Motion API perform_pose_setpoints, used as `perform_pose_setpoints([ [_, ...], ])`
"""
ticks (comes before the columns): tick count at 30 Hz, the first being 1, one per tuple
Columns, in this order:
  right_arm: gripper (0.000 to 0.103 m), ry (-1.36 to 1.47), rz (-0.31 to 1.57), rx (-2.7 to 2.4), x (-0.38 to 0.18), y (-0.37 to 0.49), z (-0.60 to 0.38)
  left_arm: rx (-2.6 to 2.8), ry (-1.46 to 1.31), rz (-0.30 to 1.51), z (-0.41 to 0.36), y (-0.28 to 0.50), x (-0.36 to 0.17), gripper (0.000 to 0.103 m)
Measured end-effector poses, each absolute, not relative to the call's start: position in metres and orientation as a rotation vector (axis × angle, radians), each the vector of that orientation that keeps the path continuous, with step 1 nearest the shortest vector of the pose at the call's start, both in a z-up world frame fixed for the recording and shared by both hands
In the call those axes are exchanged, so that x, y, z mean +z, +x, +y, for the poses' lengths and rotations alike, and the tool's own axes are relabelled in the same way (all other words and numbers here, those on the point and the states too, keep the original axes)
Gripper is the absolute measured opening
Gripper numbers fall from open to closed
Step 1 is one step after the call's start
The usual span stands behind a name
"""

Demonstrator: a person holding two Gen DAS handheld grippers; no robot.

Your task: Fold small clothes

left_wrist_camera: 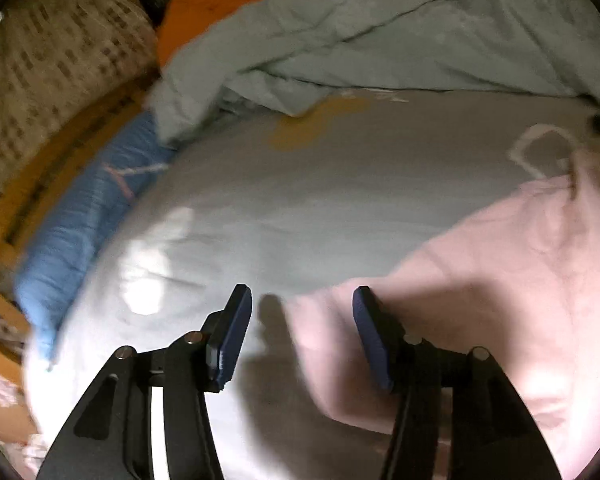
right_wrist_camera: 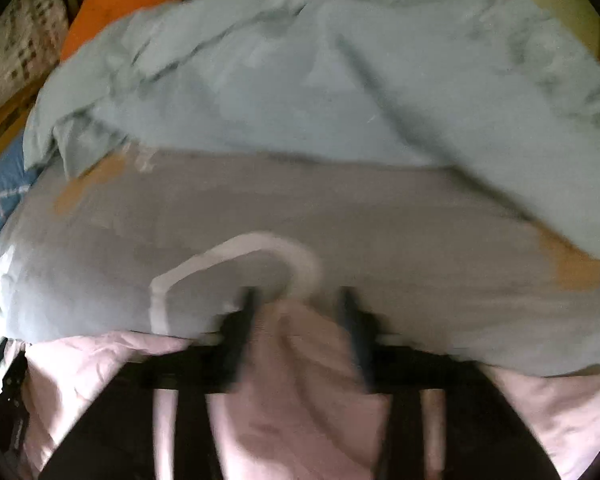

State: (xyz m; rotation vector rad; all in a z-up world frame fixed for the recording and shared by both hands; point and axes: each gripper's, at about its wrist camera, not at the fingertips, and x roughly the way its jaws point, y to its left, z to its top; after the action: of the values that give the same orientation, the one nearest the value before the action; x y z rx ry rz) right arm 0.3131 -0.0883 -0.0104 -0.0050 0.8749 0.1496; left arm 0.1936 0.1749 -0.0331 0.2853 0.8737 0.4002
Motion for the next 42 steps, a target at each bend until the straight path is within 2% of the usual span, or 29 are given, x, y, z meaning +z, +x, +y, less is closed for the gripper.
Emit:
perform_pose_setpoints([
  [7,0.068,0.074,0.858,0.216,0.027,0.245,-0.200,0.324,0.171,0.797,0.163,0.180,0.011,0.053],
  [13,0.068,-0.086,1.074,0.173,0.010,0.200,-0.240,0.248,0.132,0.688,0.132,0.160,0.033,0.054],
  [17,0.068,0.134,1.174,0.278,-0.010,0.202,-0.251,0.192,0.057,0.851,0.120,0.171,0.003,0.055],
  [20,0.067,0.209,1.196,0.155,-0.024,0.221,-0.252,0.179,0.062,0.937,0.112,0.175,-0.017,0.055],
  [22,0.036,0.163,1.182,0.045,-0.030,0.234,-0.245,0.187,0.081,0.932,0.111,0.175,-0.017,0.055],
  [23,0.027,0.141,1.165,0.009,-0.030,0.241,-0.242,0.192,0.080,0.923,0.112,0.175,-0.016,0.055],
  [24,0.009,0.148,1.160,0.000,-0.030,0.245,-0.244,0.193,0.073,0.918,0.115,0.176,-0.013,0.055],
  [25,0.008,0.169,1.155,-0.012,-0.030,0.251,-0.245,0.191,0.068,0.918,0.117,0.177,-0.012,0.054],
  [30,0.008,0.252,1.079,-0.033,-0.028,0.297,-0.255,0.209,0.061,0.920,0.126,0.180,-0.017,0.055],
  [32,0.013,0.290,1.089,-0.015,-0.034,0.315,-0.258,0.216,0.051,0.937,0.128,0.181,-0.022,0.055],
  [34,0.025,0.355,1.089,-0.014,-0.039,0.328,-0.267,0.214,0.045,0.945,0.128,0.183,-0.024,0.055],
  [35,0.026,0.391,1.071,-0.034,-0.039,0.331,-0.272,0.214,0.049,0.942,0.127,0.184,-0.024,0.055],
  [36,0.031,0.416,1.054,-0.044,-0.038,0.334,-0.275,0.212,0.060,0.933,0.126,0.185,-0.022,0.054],
  [37,0.049,0.438,1.033,-0.059,-0.036,0.336,-0.278,0.213,0.073,0.918,0.126,0.185,-0.019,0.055],
  [39,0.065,0.448,0.962,-0.085,-0.025,0.330,-0.287,0.233,0.094,0.884,0.127,0.182,-0.014,0.054],
  [42,0.065,0.377,0.857,-0.053,-0.001,0.314,-0.294,0.226,0.067,0.869,0.132,0.179,-0.008,0.054],
])
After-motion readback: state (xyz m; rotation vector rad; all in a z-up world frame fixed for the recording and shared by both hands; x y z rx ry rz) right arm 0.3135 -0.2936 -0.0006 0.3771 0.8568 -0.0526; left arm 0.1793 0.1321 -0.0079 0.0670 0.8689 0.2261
